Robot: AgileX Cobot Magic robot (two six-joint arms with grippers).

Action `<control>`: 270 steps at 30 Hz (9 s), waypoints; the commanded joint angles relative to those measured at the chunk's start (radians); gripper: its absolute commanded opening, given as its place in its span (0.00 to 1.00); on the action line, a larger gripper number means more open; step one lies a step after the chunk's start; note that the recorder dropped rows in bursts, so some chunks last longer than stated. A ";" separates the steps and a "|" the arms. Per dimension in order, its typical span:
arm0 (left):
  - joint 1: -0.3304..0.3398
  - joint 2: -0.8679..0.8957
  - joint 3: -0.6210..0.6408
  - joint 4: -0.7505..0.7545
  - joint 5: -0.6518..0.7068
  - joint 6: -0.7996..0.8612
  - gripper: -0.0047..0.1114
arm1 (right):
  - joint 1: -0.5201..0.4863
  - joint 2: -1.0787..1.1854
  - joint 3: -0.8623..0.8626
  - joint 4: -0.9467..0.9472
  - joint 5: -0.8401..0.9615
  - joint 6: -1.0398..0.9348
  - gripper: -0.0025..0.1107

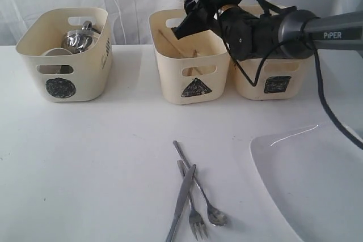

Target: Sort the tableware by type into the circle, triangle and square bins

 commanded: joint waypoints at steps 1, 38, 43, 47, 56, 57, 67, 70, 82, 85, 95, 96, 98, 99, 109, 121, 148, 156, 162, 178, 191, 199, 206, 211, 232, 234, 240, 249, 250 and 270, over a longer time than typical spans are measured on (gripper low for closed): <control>-0.005 -0.004 0.008 -0.009 0.016 0.000 0.04 | 0.006 -0.116 -0.005 0.023 0.225 0.152 0.36; -0.005 -0.004 0.008 -0.009 0.016 0.000 0.04 | 0.366 -0.291 0.369 0.301 1.289 0.523 0.44; -0.005 -0.004 0.008 -0.009 0.016 0.000 0.04 | 0.366 -0.265 0.369 0.299 1.314 0.831 0.47; -0.005 -0.004 0.008 -0.009 0.016 0.000 0.04 | 0.378 -0.182 0.369 0.299 1.303 0.910 0.41; -0.005 -0.004 0.008 -0.009 0.016 0.000 0.04 | 0.378 -0.108 0.369 0.257 1.174 0.920 0.37; -0.005 -0.004 0.008 -0.009 0.016 0.000 0.04 | 0.378 -0.098 0.369 0.236 1.172 0.936 0.37; -0.005 -0.004 0.008 -0.009 0.016 0.000 0.04 | 0.378 -0.019 0.369 0.093 1.199 0.954 0.37; -0.005 -0.004 0.008 -0.009 0.016 0.000 0.04 | 0.378 -0.016 0.369 0.047 1.199 0.973 0.37; -0.005 -0.004 0.008 -0.009 0.016 0.000 0.04 | 0.378 -0.016 0.369 -0.089 1.169 1.048 0.37; -0.005 -0.004 0.008 -0.009 0.016 0.000 0.04 | 0.378 -0.016 0.369 -0.077 1.158 1.048 0.37; -0.005 -0.004 0.008 -0.009 0.016 0.000 0.04 | 0.436 -0.018 0.356 -0.080 1.134 1.039 0.37; -0.005 -0.004 0.008 -0.009 0.016 0.000 0.04 | 0.436 -0.023 0.347 -0.085 1.149 1.039 0.37; -0.005 -0.004 0.008 -0.009 0.016 0.000 0.04 | 0.436 -0.044 0.328 -0.103 1.176 1.039 0.37; -0.005 -0.004 0.008 -0.009 0.016 0.000 0.04 | 0.436 -0.060 0.316 -0.124 1.189 1.039 0.37; -0.005 -0.004 0.008 -0.009 0.016 0.000 0.04 | 0.407 -0.136 0.265 -0.380 1.228 1.137 0.37; -0.005 -0.004 0.008 -0.009 0.016 0.000 0.04 | 0.397 -0.101 0.265 -0.439 1.105 1.137 0.37; -0.005 -0.004 0.008 -0.009 0.016 0.000 0.04 | 0.397 -0.069 0.301 -0.417 1.112 1.125 0.35; -0.005 -0.004 0.008 -0.009 0.016 0.000 0.04 | 0.397 -0.048 0.301 -0.324 1.120 1.021 0.15; -0.005 -0.004 0.008 -0.009 0.016 0.000 0.04 | 0.397 -0.048 0.301 -0.286 1.113 0.935 0.02; -0.005 -0.004 0.008 -0.009 0.016 0.000 0.04 | 0.362 -0.214 0.182 -0.279 1.177 0.847 0.02; -0.005 -0.004 0.008 -0.009 0.016 0.000 0.04 | 0.019 -0.230 -0.172 0.163 1.376 0.586 0.02; -0.005 -0.004 0.008 -0.009 0.016 0.000 0.04 | -0.119 -0.208 -0.182 0.394 1.325 0.511 0.02; -0.005 -0.004 0.008 -0.009 0.016 0.000 0.04 | -0.192 -0.132 -0.197 0.676 1.260 0.379 0.02; -0.005 -0.004 0.008 -0.009 0.016 0.000 0.04 | -0.220 -0.037 -0.282 0.855 1.209 0.271 0.02; -0.005 -0.004 0.008 -0.009 0.016 0.000 0.04 | -0.221 0.250 -0.552 0.992 0.886 -0.103 0.36; -0.005 -0.004 0.008 -0.009 0.016 0.000 0.04 | -0.221 0.250 -0.552 0.992 0.900 -0.107 0.38; -0.005 -0.004 0.008 -0.009 0.016 0.000 0.04 | -0.221 0.219 -0.552 0.995 1.055 -0.106 0.38; -0.005 -0.004 0.008 -0.009 0.016 0.000 0.04 | -0.176 0.032 -0.550 0.521 1.574 0.100 0.02; -0.005 -0.004 0.008 -0.009 0.016 0.000 0.04 | -0.152 0.015 -0.547 0.393 1.623 0.173 0.02; -0.005 -0.004 0.008 -0.009 0.016 0.000 0.04 | 0.459 -0.076 0.191 -0.094 1.476 0.960 0.28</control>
